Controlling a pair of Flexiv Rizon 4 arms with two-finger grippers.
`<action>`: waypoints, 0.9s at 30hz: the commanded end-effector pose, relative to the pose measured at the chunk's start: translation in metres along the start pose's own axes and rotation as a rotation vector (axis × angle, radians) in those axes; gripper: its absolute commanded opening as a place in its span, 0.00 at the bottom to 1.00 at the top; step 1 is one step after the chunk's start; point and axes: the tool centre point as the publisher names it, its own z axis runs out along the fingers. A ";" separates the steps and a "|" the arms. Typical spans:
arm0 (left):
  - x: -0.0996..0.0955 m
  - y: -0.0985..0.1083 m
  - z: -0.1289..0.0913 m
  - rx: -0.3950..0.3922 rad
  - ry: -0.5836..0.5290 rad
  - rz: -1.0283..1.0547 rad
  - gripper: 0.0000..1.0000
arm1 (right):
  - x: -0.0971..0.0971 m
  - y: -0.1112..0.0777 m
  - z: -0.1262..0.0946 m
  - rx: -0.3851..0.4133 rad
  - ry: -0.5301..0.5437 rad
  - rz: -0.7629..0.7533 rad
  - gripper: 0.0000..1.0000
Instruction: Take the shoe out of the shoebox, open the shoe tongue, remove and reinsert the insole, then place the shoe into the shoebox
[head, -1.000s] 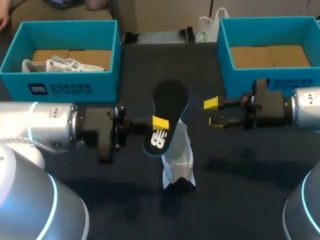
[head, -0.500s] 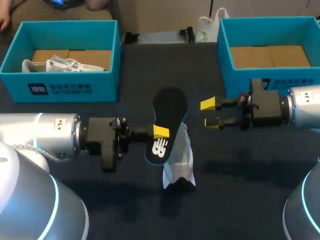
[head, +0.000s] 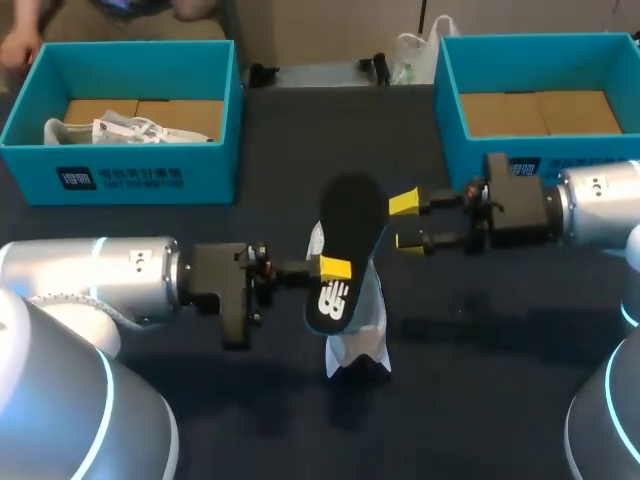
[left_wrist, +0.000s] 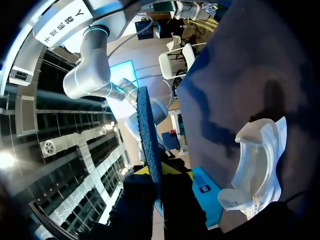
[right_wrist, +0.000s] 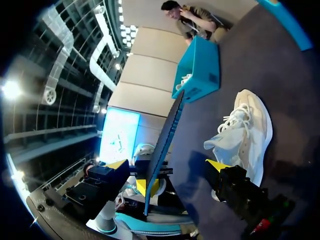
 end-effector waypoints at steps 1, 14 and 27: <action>0.007 0.001 0.015 0.002 -0.011 0.011 0.00 | 0.000 0.003 0.006 0.009 -0.001 0.001 1.00; 0.013 -0.002 0.043 -0.045 -0.031 -0.018 0.00 | 0.001 -0.002 0.013 0.013 0.016 -0.007 0.48; 0.018 -0.001 0.048 -0.054 -0.039 -0.027 0.00 | -0.001 0.000 0.014 0.017 0.022 -0.013 0.00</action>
